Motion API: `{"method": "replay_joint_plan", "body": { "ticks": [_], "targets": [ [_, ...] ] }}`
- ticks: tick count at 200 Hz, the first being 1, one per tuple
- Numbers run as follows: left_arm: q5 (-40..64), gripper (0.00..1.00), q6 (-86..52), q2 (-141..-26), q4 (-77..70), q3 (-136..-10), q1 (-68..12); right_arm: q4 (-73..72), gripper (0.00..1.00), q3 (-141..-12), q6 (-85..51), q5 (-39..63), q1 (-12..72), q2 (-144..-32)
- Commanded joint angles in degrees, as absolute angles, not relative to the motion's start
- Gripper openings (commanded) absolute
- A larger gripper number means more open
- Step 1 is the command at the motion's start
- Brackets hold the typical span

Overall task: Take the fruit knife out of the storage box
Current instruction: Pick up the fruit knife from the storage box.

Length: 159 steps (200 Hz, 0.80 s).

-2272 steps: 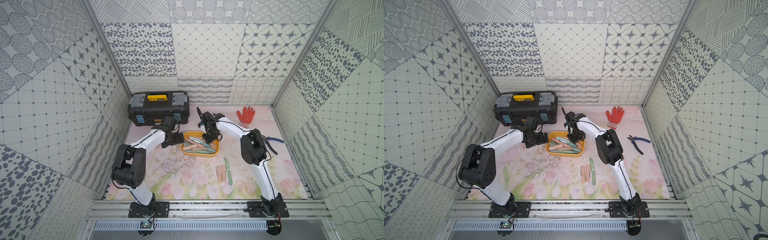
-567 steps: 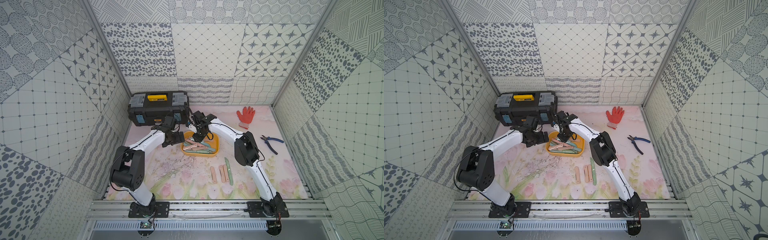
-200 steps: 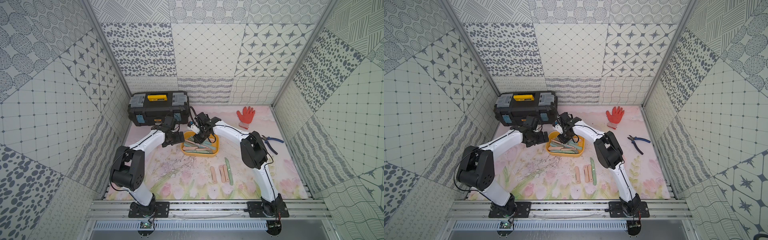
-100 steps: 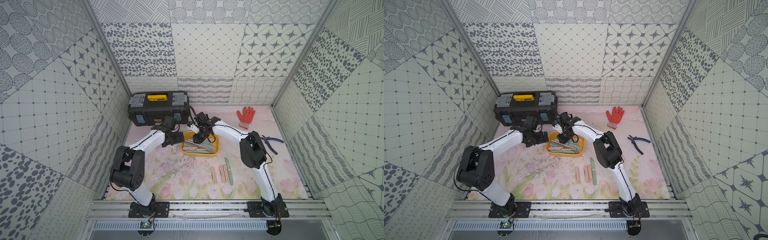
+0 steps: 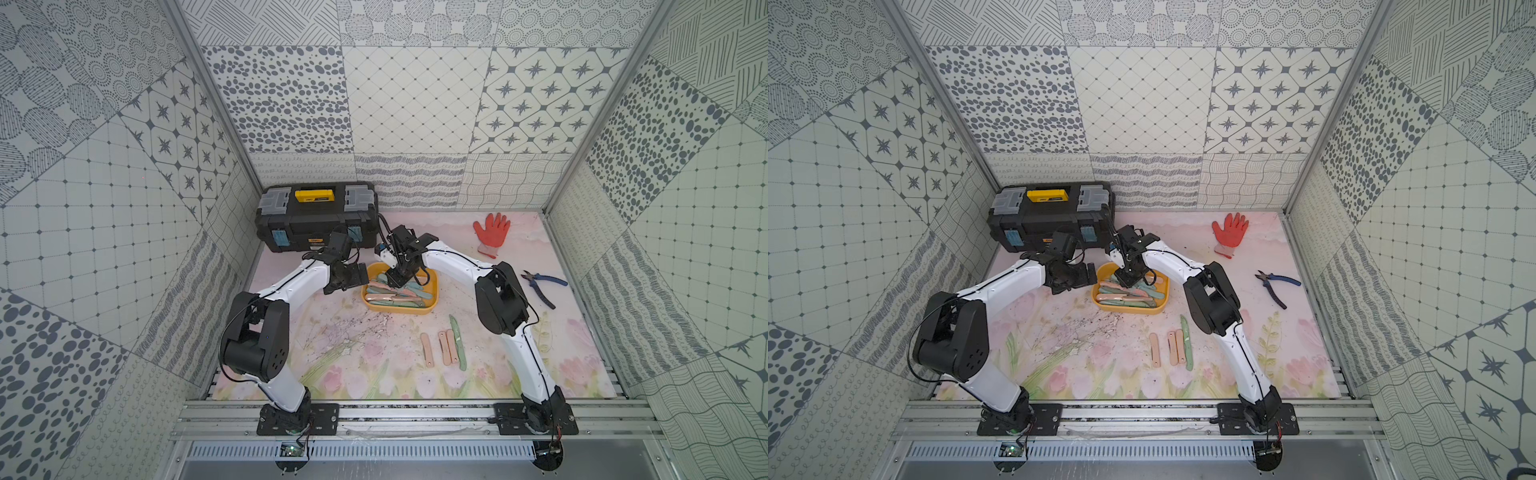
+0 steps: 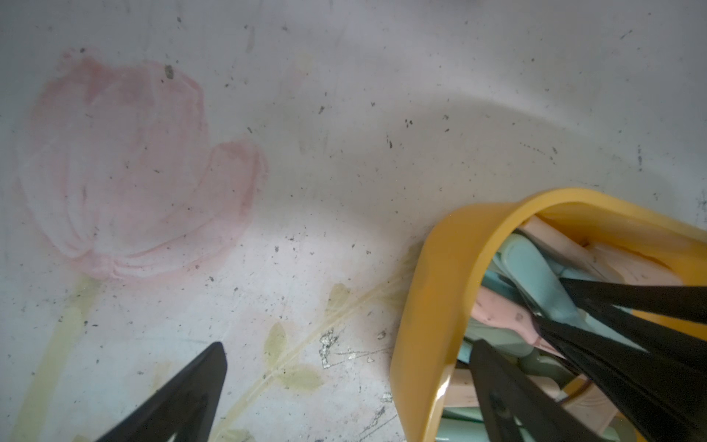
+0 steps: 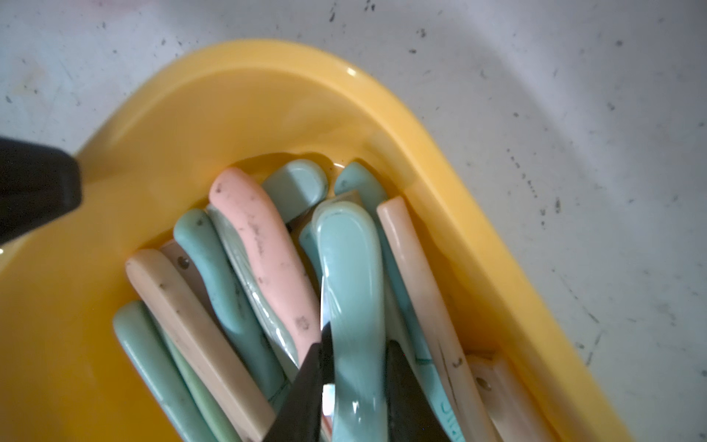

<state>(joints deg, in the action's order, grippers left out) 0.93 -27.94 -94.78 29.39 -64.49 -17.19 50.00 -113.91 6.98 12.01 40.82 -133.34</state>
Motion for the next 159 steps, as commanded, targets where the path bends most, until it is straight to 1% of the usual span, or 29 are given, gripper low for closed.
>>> {"method": "replay_joint_plan", "body": {
  "ticks": [1,47,159],
  "targets": [
    [0.1,0.99,-28.2,-93.8,29.9,-64.5,-17.4,51.7,0.21,-115.4,7.2,12.7,41.3,-135.5],
    [0.2,0.99,-28.3,-93.8,29.9,-64.6,-17.3,51.4,0.2,-114.3,6.7,12.8,41.3,-133.2],
    [0.5,0.99,-28.3,-94.1,29.6,-64.7,-17.4,49.6,0.21,-104.3,2.7,12.4,41.2,-117.7]
  ]
}}
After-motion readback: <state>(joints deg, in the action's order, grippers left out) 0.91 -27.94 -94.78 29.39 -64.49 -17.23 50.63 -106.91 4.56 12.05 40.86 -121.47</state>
